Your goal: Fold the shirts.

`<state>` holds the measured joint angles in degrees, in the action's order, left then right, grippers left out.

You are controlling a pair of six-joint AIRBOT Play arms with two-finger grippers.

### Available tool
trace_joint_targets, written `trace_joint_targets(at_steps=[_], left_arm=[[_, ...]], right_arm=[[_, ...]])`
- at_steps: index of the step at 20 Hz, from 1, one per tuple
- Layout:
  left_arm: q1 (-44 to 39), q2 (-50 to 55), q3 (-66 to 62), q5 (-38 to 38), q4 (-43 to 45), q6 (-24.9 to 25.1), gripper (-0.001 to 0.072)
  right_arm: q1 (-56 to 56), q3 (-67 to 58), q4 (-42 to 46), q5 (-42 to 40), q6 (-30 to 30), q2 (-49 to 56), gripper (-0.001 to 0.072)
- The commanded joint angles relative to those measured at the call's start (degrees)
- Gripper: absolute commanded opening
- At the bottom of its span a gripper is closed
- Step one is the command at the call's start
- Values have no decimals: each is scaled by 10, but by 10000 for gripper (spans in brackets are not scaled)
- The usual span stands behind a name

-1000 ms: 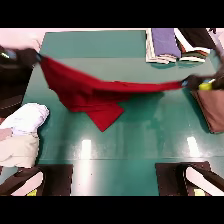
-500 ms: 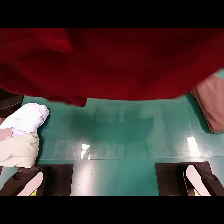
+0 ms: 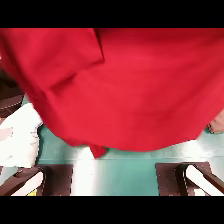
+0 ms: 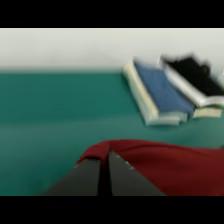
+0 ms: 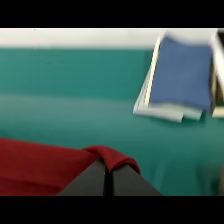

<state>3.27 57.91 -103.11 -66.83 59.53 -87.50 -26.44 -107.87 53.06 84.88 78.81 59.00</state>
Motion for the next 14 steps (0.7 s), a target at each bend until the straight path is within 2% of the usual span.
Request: trace_joint_targets(at_steps=[1,3,5,8,11,14], left_arm=[[0,100,89,-38,-13,16,26],[-1,174,108,-48,-14,25,26],[-9,252,113,-44,-12,25,26],[-17,339,113,6,-16,30,26],[-14,370,113,40,-16,43,26],[-2,368,111,-9,-12,71,26]], right_arm=[[100,103,148,23,24,83,18],[137,161,188,21,27,137,18],[154,195,188,0,30,200,18],[161,174,184,-35,33,293,18],[156,104,156,-39,32,353,18],[155,73,161,-14,14,357,18]])
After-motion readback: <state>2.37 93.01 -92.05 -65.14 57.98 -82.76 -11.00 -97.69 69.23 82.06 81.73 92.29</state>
